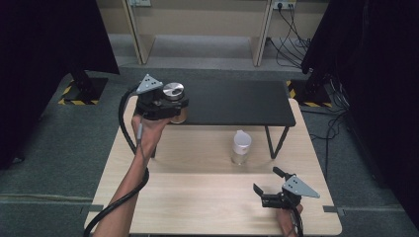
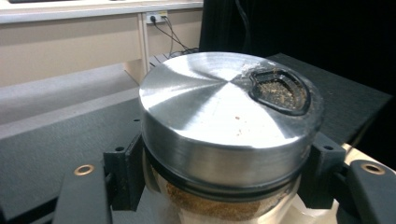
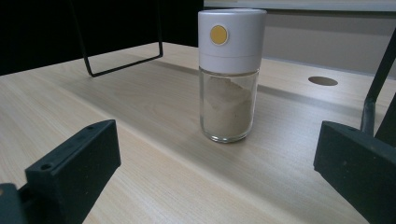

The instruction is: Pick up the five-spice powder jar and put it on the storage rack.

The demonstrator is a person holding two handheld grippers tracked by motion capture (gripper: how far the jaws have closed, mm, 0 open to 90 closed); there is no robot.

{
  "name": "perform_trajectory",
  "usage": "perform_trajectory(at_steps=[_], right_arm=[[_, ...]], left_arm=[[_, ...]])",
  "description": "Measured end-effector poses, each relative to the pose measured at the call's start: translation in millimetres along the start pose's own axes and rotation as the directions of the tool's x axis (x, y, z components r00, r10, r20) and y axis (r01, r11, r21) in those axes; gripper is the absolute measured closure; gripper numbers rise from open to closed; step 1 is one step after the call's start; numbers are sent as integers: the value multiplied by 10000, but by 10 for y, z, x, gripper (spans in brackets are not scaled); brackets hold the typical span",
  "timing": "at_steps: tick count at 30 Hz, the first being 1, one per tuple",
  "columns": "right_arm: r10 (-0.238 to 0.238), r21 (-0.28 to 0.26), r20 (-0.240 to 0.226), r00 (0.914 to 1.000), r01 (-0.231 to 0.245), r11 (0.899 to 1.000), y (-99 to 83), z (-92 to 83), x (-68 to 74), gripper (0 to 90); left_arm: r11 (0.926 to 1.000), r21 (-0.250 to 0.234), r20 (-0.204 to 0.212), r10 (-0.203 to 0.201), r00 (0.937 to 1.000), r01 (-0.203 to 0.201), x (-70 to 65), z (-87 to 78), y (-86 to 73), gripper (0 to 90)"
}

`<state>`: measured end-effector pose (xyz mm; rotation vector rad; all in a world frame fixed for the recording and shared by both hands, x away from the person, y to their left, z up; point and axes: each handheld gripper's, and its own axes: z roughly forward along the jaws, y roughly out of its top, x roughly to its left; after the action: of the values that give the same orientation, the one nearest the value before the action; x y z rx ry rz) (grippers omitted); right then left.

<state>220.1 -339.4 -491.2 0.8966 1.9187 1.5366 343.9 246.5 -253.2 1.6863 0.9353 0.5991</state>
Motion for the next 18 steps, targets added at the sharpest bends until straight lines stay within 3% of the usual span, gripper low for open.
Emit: perform_trajectory(at_steps=[3, 9, 11, 15, 18], right_arm=[[9, -10, -45, 10000, -9, 10000, -1, 1, -9, 5], [87, -49, -88, 9999, -88, 9999, -8, 1, -26, 5], [76, -55, -105, 9999, -77, 10000, -9, 1, -27, 5], [45, -47, -127, 9999, -46, 10000, -6, 3, -27, 5], [11, -52, -169, 9999, -12, 10000, -6, 4, -31, 4]], left_arm=[[10000, -10, -101, 13, 9999, -14, 5, 34, 20, 311], [9993, -172, -281, -341, 9990, 336, 80, 160, 19, 311], [9995, -96, -468, -312, 9984, 308, 88, 204, 28, 311], [9998, 143, -829, 126, 9965, -114, 40, 292, 65, 311], [9999, 4, -901, 154, 9958, -154, 29, 315, 64, 311]])
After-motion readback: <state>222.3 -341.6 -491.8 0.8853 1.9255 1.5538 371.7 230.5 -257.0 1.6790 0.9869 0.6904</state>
